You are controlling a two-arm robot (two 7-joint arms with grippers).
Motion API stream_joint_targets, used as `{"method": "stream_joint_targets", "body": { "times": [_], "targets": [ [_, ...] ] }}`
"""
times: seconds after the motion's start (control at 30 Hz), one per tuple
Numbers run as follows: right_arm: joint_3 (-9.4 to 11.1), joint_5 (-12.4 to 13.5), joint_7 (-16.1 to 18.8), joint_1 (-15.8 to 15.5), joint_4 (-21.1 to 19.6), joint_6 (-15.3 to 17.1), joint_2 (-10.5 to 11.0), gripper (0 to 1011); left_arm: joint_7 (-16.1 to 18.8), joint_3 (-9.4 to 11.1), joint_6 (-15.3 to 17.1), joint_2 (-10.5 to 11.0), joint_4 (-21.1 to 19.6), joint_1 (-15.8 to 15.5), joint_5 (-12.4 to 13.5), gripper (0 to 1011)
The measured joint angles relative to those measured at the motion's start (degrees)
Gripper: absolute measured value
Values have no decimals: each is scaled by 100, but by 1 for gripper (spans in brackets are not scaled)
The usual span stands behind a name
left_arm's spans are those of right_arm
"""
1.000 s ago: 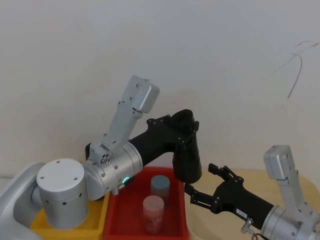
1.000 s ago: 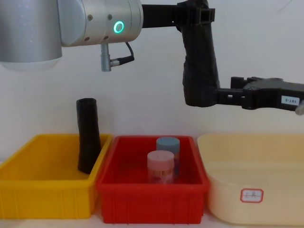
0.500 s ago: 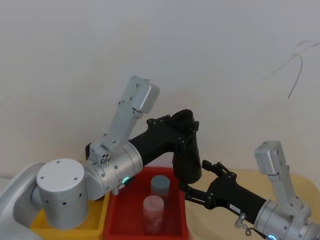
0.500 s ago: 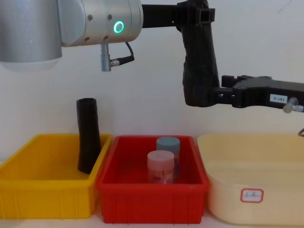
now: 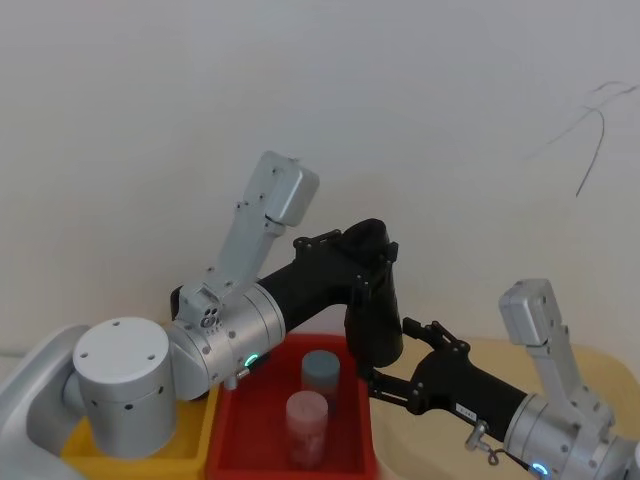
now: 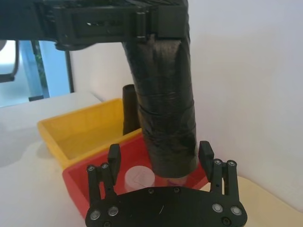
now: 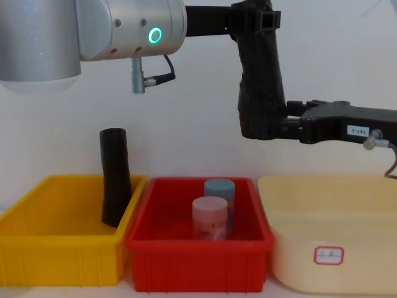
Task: Pick up the garbage bag with the one hand and transfer it to the other hand.
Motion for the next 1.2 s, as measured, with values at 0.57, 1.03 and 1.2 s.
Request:
{"method": "stream_joint_targets", "body": {
  "times": [0.57, 1.03, 1.2],
  "targets": [
    [-18, -95, -170, 163, 269, -74, -20, 1001, 0, 0, 0, 0, 0, 0, 0, 386],
    [-47, -84, -234, 186, 296, -6, -62, 1001, 0, 0, 0, 0, 0, 0, 0, 386],
    [-38, -77, -288, 183, 272, 11, -75, 1001, 0, 0, 0, 0, 0, 0, 0, 386]
  ]
}}
